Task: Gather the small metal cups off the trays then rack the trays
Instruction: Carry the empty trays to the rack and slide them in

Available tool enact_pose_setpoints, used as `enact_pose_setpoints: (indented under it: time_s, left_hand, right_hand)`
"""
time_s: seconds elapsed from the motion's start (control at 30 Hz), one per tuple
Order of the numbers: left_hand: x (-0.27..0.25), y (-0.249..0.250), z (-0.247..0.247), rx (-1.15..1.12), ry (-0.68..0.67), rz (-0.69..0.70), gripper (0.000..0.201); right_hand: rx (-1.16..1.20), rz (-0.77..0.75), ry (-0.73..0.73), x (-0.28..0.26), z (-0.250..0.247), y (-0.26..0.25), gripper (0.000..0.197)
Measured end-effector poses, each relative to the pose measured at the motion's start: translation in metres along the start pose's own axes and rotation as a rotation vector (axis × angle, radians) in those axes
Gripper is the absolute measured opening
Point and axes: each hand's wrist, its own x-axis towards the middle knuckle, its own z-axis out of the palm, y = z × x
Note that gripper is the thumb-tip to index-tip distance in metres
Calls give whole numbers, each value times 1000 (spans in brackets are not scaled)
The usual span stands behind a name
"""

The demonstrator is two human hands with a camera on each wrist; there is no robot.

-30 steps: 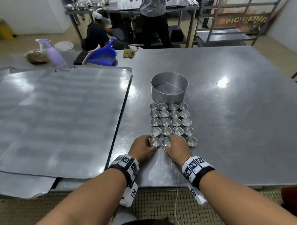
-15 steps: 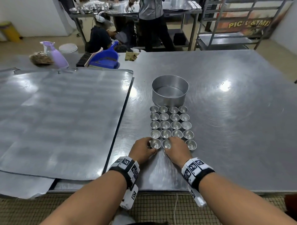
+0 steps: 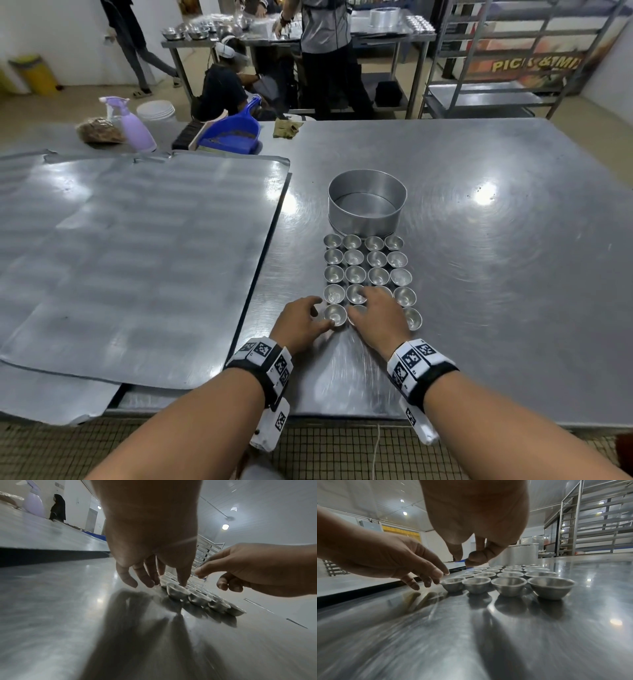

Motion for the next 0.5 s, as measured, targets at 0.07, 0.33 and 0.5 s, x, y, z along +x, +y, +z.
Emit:
enact_pose_setpoints:
  time_s: [0.07, 0.33, 0.5]
  left_hand:
    - [-1, -3, -13, 1, 24, -9, 61]
    - [-17, -64, -114, 66, 145, -90, 56]
    - [-27, -125, -185, 92, 165, -173, 61]
  right_hand:
    - [7, -32, 32, 5, -1, -13, 33]
    - [126, -112, -26, 29, 37, -99, 44]
    - [149, -59, -111, 35, 76, -149, 50]
